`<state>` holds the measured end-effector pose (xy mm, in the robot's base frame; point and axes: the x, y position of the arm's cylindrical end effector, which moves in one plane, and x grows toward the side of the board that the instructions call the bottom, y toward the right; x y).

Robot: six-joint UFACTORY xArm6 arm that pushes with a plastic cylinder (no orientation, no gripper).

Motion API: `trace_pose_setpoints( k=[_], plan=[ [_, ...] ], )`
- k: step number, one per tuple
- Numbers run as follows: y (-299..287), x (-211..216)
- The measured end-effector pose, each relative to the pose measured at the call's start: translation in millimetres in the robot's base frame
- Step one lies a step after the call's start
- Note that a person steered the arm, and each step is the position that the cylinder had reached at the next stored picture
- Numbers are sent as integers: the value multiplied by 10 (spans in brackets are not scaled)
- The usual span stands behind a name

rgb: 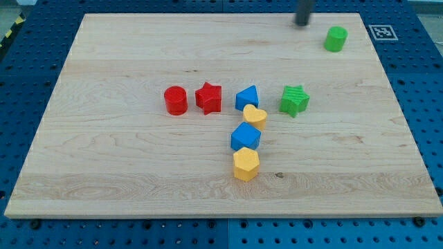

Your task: Move green star towards left of green star

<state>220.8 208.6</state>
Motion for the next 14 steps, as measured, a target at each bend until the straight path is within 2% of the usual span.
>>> trace_pose_setpoints(
  k=[1, 2, 3, 4, 6, 8, 11, 14],
  plan=[
    [303, 118],
    [302, 156],
    [301, 407],
    [231, 470],
    [125, 853],
    [-258, 908],
    [-389, 1714],
    [-739, 1733]
  ],
)
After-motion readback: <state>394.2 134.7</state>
